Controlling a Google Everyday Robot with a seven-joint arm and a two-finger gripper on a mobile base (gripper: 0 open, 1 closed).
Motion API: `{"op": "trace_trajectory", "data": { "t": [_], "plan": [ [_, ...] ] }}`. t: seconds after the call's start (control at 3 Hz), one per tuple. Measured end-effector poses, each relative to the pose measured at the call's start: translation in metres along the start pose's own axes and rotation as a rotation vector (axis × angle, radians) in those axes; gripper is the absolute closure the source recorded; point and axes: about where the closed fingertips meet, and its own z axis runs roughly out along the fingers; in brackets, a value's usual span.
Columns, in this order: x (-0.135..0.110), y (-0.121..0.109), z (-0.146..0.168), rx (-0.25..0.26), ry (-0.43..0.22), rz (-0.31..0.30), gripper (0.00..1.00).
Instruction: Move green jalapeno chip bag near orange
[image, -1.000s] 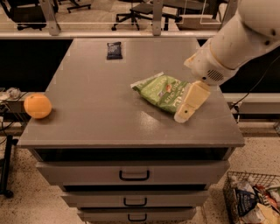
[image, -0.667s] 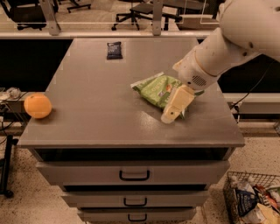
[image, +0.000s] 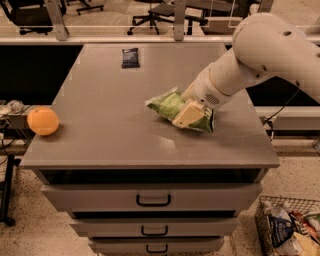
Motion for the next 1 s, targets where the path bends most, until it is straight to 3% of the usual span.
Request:
{"op": "trace_trajectory", "data": {
  "t": [0.33, 0.67, 1.0],
  "plan": [
    [-0.003, -0.01, -0.012, 0.044, -0.023, -0.011, 0.78],
    [-0.008, -0.019, -0.027, 0.086, -0.044, -0.023, 0.99],
    [-0.013, -0.04, -0.059, 0.177, -0.063, -0.038, 1.0]
  ]
}}
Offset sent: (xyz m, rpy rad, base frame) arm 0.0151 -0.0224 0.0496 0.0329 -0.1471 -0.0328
